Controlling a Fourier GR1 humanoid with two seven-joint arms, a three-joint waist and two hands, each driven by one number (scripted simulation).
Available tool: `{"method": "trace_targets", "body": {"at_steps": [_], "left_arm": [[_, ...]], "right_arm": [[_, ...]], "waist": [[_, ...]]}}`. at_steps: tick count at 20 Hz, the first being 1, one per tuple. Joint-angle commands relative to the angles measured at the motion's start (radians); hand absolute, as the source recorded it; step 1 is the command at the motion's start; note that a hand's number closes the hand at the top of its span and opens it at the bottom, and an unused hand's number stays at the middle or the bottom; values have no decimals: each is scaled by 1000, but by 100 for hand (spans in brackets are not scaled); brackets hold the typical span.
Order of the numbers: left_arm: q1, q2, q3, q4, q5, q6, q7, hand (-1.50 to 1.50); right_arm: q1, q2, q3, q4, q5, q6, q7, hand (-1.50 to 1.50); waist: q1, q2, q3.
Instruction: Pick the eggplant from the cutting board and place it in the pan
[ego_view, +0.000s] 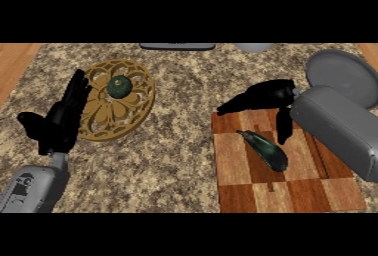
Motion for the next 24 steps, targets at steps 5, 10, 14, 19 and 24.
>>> {"method": "trace_targets", "body": {"at_steps": [5,10,14,19,24], "left_arm": [[-41,11,43,28,6,-28,27,0],[16,-13,29,-24,-18,-15,22,0],[29,7,35,-66,-16,-46,35,0],[-5,-20,68,27,-18,-52,13,0],[27,-32,48,-62,-50,-26,64,0]], "right_arm": [[-34,6,82,67,155,32,-159,-150],[42,31,98,75,210,-41,-158,-150],[-12,89,78,137,208,6,-158,-150],[64,110,83,45,271,-37,-83,-150],[61,112,93,122,331,-37,-141,-150]], "waist": [[-12,-2,0],[-12,-5,0],[0,-4,0],[-23,-6,-1],[-13,-6,0]]}}
